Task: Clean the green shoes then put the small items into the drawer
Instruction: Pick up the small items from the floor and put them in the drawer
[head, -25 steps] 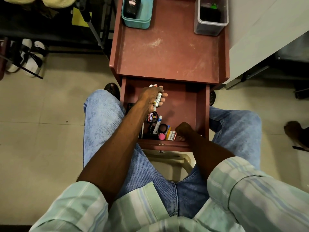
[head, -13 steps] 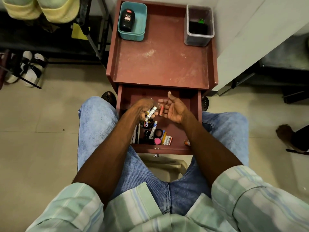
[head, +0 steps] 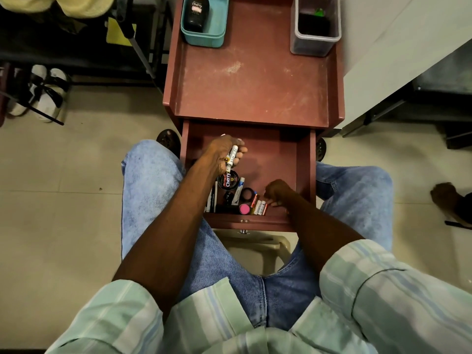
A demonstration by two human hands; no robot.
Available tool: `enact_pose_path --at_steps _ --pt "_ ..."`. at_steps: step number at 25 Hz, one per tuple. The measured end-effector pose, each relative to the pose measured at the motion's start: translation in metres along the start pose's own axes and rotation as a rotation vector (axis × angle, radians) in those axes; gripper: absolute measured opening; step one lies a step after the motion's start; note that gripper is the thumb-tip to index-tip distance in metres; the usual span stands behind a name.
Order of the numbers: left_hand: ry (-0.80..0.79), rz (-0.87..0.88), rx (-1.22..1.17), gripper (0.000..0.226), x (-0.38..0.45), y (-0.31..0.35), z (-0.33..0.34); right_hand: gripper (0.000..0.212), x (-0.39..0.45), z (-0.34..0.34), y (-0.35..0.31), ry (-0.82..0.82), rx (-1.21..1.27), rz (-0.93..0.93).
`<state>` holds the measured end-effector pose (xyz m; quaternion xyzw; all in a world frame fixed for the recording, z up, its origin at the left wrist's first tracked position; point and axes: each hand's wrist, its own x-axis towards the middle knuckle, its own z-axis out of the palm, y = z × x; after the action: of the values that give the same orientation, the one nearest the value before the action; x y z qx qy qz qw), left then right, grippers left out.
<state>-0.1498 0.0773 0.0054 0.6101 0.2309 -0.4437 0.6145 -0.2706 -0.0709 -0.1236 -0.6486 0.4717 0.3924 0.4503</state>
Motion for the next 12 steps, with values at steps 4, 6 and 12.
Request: enact_pose_path --at_steps 4,6,12 --pt "-0.017 -0.015 -0.090 0.019 -0.011 0.007 0.001 0.009 -0.001 0.012 0.001 0.119 -0.143 -0.226" --pt "0.001 -0.024 -0.109 0.019 -0.011 0.008 -0.002 0.019 -0.006 0.019 -0.002 0.119 -0.158 -0.264" --pt "-0.013 -0.027 -0.140 0.018 -0.009 0.011 0.000 0.013 0.002 0.020 -0.008 0.153 -0.160 -0.208"
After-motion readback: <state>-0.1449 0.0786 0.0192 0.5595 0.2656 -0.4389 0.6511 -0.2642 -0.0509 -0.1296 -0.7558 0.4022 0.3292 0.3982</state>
